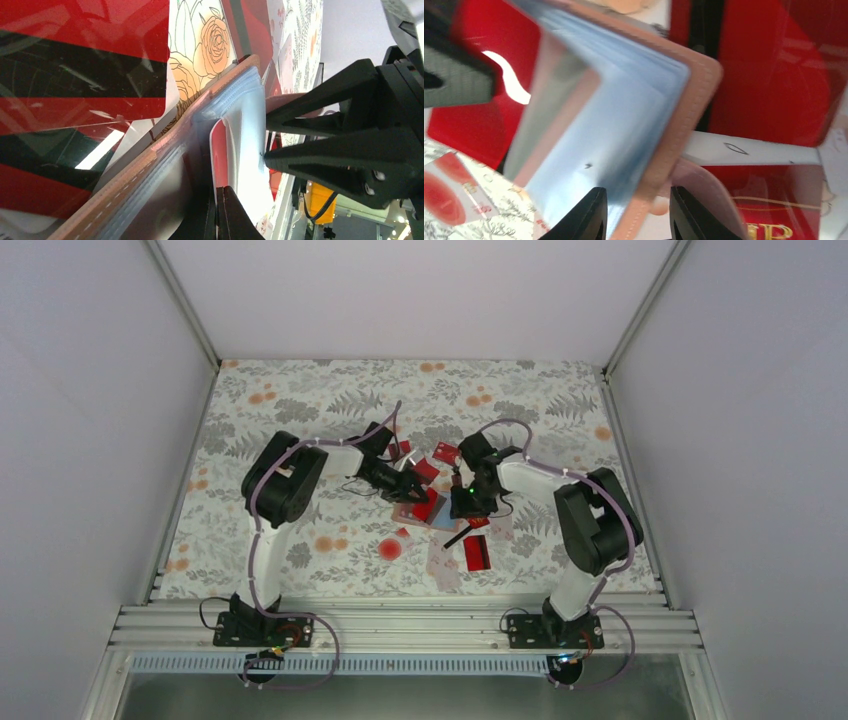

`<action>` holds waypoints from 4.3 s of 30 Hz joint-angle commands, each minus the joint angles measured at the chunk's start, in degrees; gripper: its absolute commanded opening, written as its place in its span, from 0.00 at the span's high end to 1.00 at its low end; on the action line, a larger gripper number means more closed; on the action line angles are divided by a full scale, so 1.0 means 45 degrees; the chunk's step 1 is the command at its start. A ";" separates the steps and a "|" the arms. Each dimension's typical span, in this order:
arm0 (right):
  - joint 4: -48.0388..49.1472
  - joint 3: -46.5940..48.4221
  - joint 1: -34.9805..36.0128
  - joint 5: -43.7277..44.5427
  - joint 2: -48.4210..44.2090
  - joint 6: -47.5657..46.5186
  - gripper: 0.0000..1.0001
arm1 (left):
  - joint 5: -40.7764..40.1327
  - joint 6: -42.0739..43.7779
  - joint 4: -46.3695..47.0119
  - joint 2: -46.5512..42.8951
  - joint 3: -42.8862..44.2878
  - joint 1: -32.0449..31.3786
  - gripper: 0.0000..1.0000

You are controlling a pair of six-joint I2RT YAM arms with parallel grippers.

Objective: Put the credit cards into the card holder

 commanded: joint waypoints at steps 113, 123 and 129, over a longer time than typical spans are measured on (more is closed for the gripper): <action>0.2321 -0.0853 -0.0407 -0.0367 0.0029 -0.0398 0.96 | -0.3019 0.0738 -0.2355 -0.1957 -0.0077 0.1507 0.29; 0.2628 -0.0762 -0.0399 -0.0599 0.0585 -0.0235 0.96 | -0.2167 0.0889 -0.2286 -0.1436 -0.0043 0.1519 0.29; 0.2893 -0.0625 -0.0342 -0.0749 0.0972 -0.0166 0.96 | -0.1817 0.0496 -0.2400 -0.2330 -0.0052 0.1516 0.30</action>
